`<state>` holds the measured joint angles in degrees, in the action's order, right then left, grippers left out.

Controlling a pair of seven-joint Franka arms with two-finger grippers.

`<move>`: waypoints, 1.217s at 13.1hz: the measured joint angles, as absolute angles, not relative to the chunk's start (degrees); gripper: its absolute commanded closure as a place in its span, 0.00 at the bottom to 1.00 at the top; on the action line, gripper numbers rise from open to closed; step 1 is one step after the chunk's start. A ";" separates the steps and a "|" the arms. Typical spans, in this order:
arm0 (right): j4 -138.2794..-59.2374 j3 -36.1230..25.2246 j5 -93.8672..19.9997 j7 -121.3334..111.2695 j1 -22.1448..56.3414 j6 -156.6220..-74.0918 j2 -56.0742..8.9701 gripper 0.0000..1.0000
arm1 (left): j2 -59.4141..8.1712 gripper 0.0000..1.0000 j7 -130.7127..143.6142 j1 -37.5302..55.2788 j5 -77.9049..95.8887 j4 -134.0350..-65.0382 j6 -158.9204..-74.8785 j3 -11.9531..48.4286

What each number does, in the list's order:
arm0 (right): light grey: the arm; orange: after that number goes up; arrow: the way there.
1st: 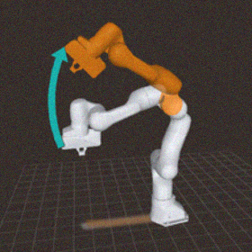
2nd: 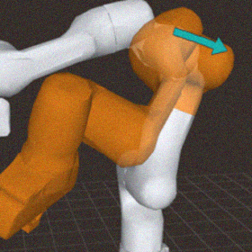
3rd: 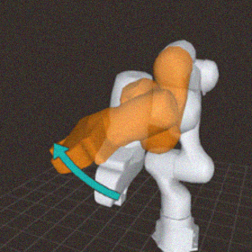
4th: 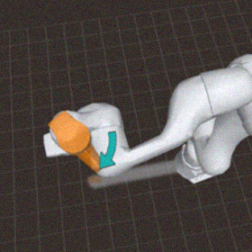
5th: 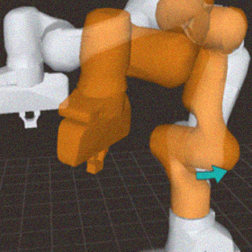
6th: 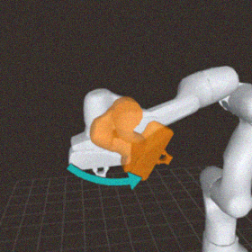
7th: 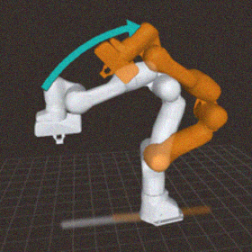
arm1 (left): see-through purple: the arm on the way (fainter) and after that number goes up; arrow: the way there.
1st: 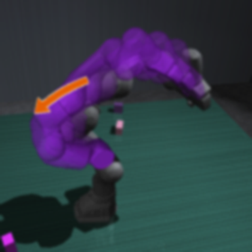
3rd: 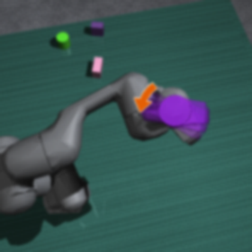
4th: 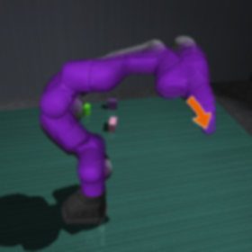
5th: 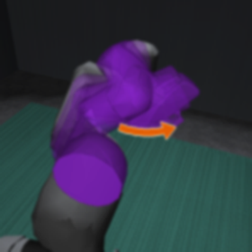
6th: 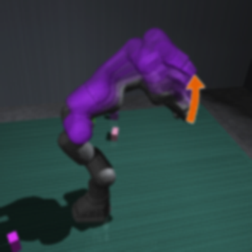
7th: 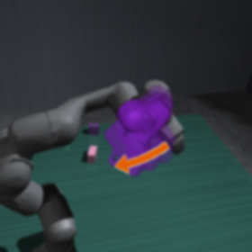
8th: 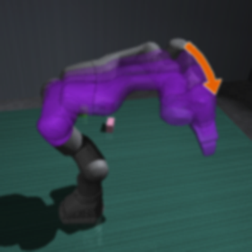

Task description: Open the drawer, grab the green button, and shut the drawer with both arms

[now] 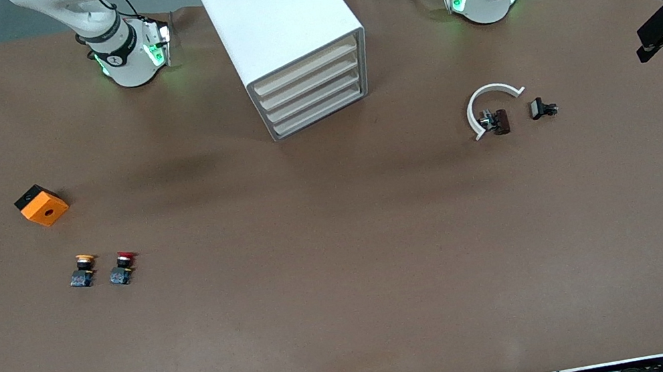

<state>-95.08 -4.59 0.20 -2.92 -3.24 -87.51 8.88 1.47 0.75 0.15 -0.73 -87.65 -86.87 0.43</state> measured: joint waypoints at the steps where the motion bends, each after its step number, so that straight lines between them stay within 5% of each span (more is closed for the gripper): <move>1: -95.08 -4.59 0.20 -2.92 -3.24 -87.51 8.88 0.00 | 1.27 0.00 2.44 0.04 -0.73 -87.69 -86.83 0.39; 8: -95.14 -4.61 0.21 -2.92 -3.25 -87.50 8.88 0.00 | -6.91 0.00 18.97 -0.08 -0.75 -88.53 -86.64 0.25; 16: -95.17 -4.62 0.21 -2.92 -3.26 -87.50 8.88 0.00 | -20.62 0.00 43.17 6.82 -0.77 -89.28 -96.07 0.77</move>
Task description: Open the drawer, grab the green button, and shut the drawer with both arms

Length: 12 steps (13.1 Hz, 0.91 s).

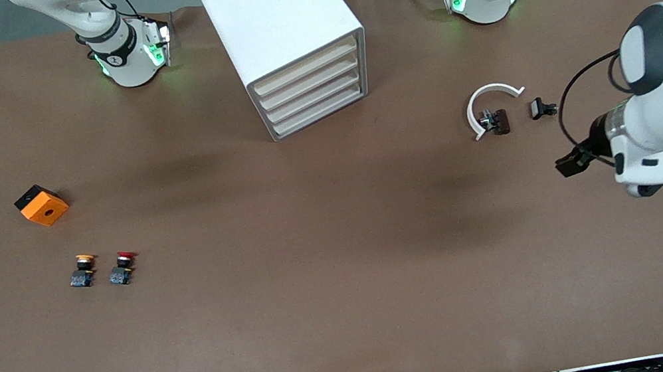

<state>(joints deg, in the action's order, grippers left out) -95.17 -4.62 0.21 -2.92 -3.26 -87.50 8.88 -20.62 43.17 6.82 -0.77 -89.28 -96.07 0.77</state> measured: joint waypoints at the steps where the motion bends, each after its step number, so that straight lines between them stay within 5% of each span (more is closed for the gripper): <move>1: -95.18 -4.62 0.21 -2.92 -3.26 -87.50 8.88 0.00 | -21.51 0.00 46.59 7.60 -0.77 -89.88 -96.35 0.81; 6: -95.18 -4.61 0.21 -2.92 -3.26 -87.50 8.88 0.00 | -26.26 0.00 70.40 12.71 -0.66 -92.40 -96.46 2.31; 12: -95.17 -4.61 0.25 -2.92 -3.26 -87.55 8.88 0.00 | -28.75 0.00 91.91 14.10 5.83 -97.64 -92.12 11.00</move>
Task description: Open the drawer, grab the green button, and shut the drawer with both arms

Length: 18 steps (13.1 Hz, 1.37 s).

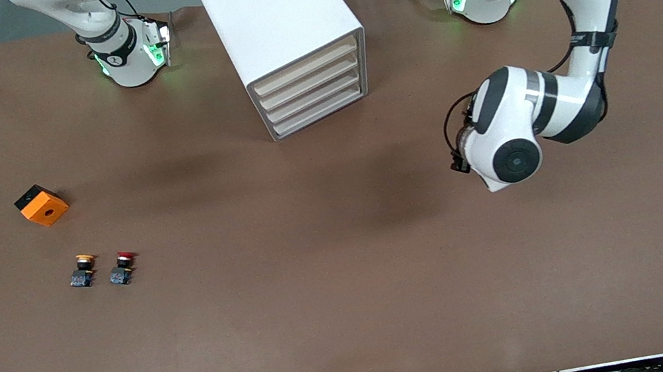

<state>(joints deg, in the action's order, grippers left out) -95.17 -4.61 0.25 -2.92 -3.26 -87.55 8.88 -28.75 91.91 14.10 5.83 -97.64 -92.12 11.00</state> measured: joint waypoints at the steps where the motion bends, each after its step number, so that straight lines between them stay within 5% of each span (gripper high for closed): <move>1: -95.17 -4.61 0.31 -2.92 -3.26 -87.57 8.88 0.00 | -29.77 0.00 94.54 14.10 6.93 -98.52 -92.00 12.35; 6: -95.16 -4.61 0.41 -2.92 -3.26 -87.63 8.88 0.00 | -36.01 0.00 98.64 13.85 16.13 -99.28 -92.01 14.92; 18: -95.09 -4.61 0.44 -2.92 -3.27 -87.86 8.88 0.00 | -38.66 0.00 99.95 9.21 34.08 -98.86 -91.84 14.94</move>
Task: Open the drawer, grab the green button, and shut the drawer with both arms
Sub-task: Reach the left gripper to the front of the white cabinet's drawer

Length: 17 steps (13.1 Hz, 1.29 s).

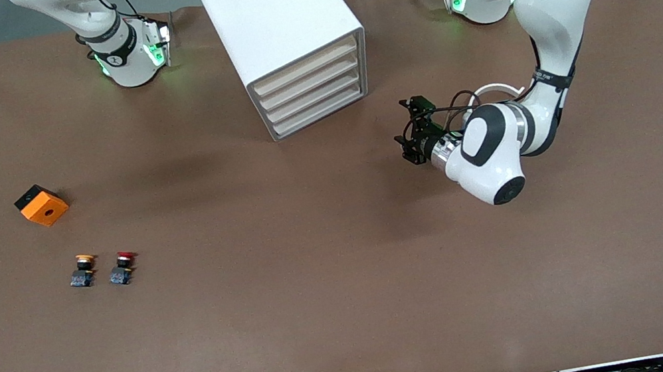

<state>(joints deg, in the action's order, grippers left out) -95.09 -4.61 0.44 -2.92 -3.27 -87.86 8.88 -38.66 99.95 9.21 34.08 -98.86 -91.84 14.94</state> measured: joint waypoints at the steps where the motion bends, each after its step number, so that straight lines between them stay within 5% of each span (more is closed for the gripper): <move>1: -95.09 -4.61 0.44 -2.92 -3.27 -87.90 8.88 0.00 | -39.13 0.00 100.84 9.21 35.14 -98.68 -91.84 14.95; 17: -95.06 -4.61 0.44 -2.91 -3.27 -87.99 8.88 0.00 | -46.44 0.00 113.35 12.34 46.04 -94.48 -87.23 15.46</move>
<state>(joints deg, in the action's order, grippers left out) -95.06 -4.61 0.44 -2.91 -3.27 -87.99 8.88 -46.44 113.35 12.34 46.04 -94.48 -87.23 15.46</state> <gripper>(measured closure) 0.000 0.000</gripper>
